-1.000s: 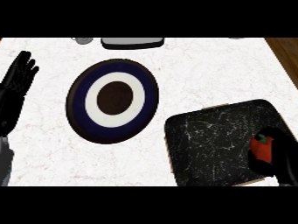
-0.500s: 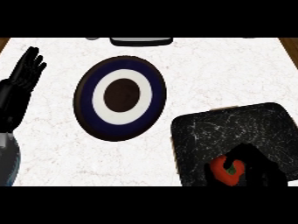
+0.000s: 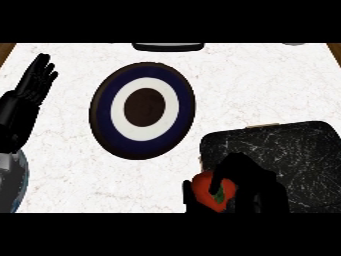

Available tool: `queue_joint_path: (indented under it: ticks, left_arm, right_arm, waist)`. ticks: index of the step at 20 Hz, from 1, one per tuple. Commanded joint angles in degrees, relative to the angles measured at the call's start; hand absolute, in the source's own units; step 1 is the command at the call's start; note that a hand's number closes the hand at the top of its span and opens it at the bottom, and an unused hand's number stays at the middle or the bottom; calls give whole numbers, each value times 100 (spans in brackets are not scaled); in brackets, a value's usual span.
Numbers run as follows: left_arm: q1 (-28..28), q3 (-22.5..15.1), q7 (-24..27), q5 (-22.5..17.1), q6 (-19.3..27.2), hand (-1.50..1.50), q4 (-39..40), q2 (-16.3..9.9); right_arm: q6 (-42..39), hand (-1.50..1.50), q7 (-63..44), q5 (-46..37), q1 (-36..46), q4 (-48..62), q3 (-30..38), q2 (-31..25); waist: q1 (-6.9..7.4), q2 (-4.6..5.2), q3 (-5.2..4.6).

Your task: Pick the bell pepper from the tray and place it in the plate

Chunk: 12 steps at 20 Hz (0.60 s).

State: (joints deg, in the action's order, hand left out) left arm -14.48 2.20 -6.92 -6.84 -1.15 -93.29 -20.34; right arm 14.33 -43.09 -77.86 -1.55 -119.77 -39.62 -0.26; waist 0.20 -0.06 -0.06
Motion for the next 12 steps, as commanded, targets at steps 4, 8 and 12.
queue_joint_path:
  ticks: [4, 8, 12]
  left_arm:
    - [-114, 47, 147, -9, -168, 0, 219, 84]
    - [-7, 32, 77, 101, -74, 0, 90, 163]
    - [-305, -102, 117, 191, -79, 0, 281, 300]
  right_arm:
    - [278, 150, -1312, 1019, 2500, 1518, 199, 25]
    - [876, 150, -1643, 1560, 3443, 2565, 84, 26]
    - [1367, 150, -1848, 2130, 4526, 3836, 284, 26]
  waist:
    - [103, 33, 3]
    - [133, 21, 4]
    - [181, 38, 3]
